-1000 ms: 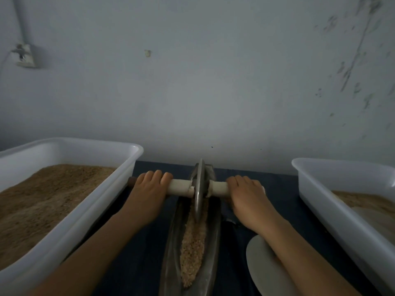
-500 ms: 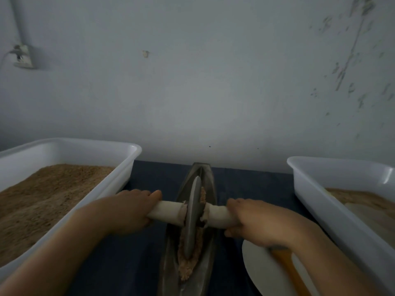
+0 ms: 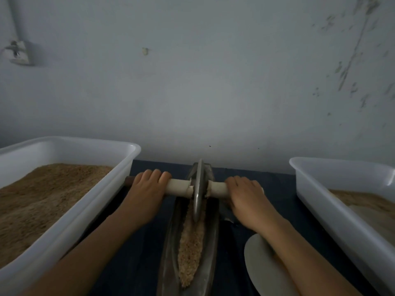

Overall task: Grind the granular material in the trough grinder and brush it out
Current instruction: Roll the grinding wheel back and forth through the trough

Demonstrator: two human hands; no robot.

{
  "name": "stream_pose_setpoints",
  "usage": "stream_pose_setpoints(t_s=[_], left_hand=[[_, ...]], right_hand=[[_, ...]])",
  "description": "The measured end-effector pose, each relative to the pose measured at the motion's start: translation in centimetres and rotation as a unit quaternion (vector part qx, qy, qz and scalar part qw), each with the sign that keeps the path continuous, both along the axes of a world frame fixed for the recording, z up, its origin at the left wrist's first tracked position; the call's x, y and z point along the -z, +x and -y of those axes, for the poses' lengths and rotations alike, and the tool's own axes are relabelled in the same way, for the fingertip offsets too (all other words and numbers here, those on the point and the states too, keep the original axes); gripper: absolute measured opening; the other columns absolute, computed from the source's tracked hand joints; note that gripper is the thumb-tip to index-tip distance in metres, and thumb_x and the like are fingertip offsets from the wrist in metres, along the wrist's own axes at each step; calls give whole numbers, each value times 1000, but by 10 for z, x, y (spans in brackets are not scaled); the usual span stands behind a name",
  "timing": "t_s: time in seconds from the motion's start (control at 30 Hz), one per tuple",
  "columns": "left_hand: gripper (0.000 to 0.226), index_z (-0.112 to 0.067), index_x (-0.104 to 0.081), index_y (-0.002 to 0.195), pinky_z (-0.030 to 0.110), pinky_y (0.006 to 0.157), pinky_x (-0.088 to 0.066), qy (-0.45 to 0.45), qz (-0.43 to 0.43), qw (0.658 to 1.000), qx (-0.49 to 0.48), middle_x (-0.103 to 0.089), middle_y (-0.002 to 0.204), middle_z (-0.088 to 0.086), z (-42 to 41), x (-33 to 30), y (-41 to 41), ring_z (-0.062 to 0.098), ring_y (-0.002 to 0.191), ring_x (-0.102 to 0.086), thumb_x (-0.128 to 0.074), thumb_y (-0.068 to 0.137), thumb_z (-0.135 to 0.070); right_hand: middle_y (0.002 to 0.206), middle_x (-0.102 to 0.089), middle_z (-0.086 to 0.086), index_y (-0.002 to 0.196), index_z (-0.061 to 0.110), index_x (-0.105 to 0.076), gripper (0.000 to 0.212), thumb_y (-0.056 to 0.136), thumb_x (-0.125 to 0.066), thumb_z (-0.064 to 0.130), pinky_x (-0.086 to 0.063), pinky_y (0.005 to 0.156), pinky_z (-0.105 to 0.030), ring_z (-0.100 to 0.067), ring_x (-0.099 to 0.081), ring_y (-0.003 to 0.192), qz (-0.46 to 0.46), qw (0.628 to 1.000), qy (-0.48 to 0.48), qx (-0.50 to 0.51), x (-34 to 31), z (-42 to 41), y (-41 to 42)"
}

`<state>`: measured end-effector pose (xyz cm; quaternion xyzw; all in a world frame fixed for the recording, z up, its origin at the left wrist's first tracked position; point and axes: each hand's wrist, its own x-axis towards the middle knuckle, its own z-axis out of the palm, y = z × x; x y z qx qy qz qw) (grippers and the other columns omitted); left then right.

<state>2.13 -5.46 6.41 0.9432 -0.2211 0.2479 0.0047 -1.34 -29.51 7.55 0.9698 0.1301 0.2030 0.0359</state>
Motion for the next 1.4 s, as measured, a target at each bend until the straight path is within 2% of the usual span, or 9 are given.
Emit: stream_pose_setpoints(t_s=[0.2,0.43,0.6,0.67,0.77,0.87,1.13,1.3,1.4], left_hand=[[35,-29,-36,126,23,96,-32,10,-34,999,8,-46,124,-8,-6,-5,-10,10,111,-44,-48,93,-38],[30,-31,-32,118,25,95,-38,111,-232,965,41,-49,121,-8,-18,-41,-42,7,106,-47,-49,94,-37],[27,-34,-23,100,21,84,-36,138,-343,928,54,-42,99,-11,-21,-57,-54,6,92,-43,-49,95,-34],[27,-33,-24,100,22,86,-37,128,-350,926,56,-42,99,-10,-19,-57,-51,6,93,-44,-50,94,-31],[24,-31,-30,106,23,88,-38,109,-326,938,54,-46,106,-7,-17,-50,-41,7,96,-45,-51,94,-30],[28,-25,-35,116,24,91,-39,85,-260,961,38,-50,119,-4,-15,-38,-27,9,102,-47,-51,94,-32],[32,-24,-42,122,27,94,-33,20,3,1000,2,-48,118,-3,-2,-2,-4,14,105,-45,-51,92,-31],[34,-25,-39,123,25,95,-32,6,-21,1000,16,-47,121,-5,-7,-2,-6,12,108,-45,-51,92,-34],[35,-26,-36,123,25,96,-35,37,-62,997,13,-48,123,-6,-10,-10,-11,11,110,-46,-51,92,-36]], right_hand=[[113,-50,-2,114,16,-45,25,90,-49,20,-21,72,-30,-21,-46,101,-28,999,-23,-3,-4,-4,-10],[115,-51,-1,108,19,-42,25,94,-51,37,-27,70,-27,-14,-43,91,-240,970,1,-34,-37,-11,-49],[81,-38,11,77,28,-31,29,92,-53,40,-27,54,-17,-1,-36,67,-334,941,1,-47,-55,-11,-63],[78,-36,12,80,27,-32,27,92,-53,39,-27,53,-18,-1,-36,66,-338,940,3,-42,-54,-11,-60],[90,-46,8,85,24,-39,21,93,-53,37,-30,59,-23,-10,-46,81,-301,953,15,-36,-45,-11,-48],[113,-52,-3,108,16,-45,25,94,-51,35,-29,73,-29,-20,-48,101,-201,979,-3,-18,-34,-10,-32],[111,-51,-2,110,16,-45,21,91,-51,23,-20,69,-31,-22,-46,100,-26,1000,-14,10,-4,-1,-5],[111,-51,-2,112,15,-46,24,90,-51,22,-22,72,-30,-21,-46,100,-4,1000,-24,9,-2,-6,-10],[111,-51,-4,110,14,-44,20,93,-48,24,-21,70,-30,-22,-47,99,-57,998,-27,3,-9,-8,-21]])
